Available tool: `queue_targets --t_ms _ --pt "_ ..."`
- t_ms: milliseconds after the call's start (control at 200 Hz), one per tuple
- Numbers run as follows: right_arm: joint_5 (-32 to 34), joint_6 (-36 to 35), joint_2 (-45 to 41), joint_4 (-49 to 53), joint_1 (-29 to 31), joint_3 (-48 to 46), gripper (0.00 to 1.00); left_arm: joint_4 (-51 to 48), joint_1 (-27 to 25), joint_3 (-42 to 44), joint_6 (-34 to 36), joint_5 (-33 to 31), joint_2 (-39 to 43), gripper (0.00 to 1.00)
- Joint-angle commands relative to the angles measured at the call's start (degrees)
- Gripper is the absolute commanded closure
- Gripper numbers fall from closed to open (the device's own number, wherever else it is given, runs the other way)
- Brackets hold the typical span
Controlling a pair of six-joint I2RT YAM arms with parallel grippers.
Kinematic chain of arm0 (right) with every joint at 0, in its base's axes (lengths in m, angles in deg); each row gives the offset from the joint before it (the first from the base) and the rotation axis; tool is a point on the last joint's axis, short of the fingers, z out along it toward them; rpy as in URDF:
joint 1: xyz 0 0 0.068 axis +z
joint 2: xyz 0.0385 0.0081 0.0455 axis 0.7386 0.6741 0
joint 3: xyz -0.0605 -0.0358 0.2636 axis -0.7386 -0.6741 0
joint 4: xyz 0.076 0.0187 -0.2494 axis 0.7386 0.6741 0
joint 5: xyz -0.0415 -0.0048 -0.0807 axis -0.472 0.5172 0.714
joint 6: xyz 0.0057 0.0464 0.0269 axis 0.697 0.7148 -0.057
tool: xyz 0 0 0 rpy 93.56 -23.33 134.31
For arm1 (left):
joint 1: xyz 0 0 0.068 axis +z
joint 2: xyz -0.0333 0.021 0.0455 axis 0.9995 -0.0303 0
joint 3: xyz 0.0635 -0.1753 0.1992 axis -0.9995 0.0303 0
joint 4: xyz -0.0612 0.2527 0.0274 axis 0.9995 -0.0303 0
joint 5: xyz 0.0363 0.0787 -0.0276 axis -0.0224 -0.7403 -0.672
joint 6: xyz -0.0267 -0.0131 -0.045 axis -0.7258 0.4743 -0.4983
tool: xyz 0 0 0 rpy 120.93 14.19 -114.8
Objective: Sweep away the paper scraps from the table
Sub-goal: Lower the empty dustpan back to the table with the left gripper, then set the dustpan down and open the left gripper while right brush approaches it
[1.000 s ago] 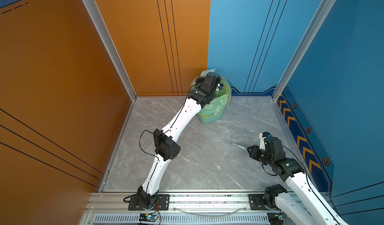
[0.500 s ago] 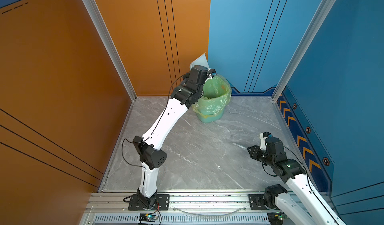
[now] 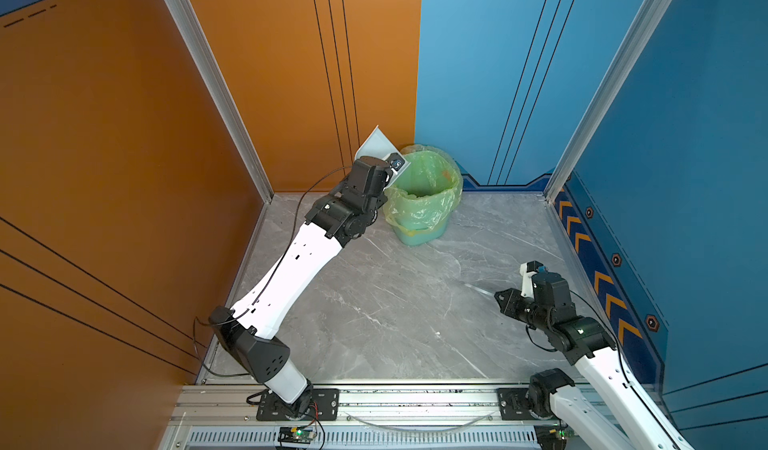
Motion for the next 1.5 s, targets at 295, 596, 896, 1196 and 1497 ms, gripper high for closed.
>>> queue_targets --t_ms 295,596,896,1196,1497 --pt "0.39 0.17 2.41 -3.47 6.8 2.84 1.0 -4.3 6.26 22.76 -28.68 14.57 14.82 1.0" --pt "3.27 -0.77 6.94 -8.29 15.99 4.83 1.0 -5.14 10.24 41.2 -42.07 21.33 23.23 1.0" --pt "6.06 -2.59 13.5 -14.15 24.03 6.35 1.0 -5.1 13.36 52.09 -48.53 23.33 28.1 1.0" --pt "8.86 -6.89 22.29 -16.55 32.77 11.36 1.0 -3.34 16.59 56.28 -48.71 25.95 26.44 1.0" --pt "8.42 -9.7 31.32 -17.56 38.62 17.54 1.0 2.54 17.21 59.97 -48.64 25.58 24.57 1.0"
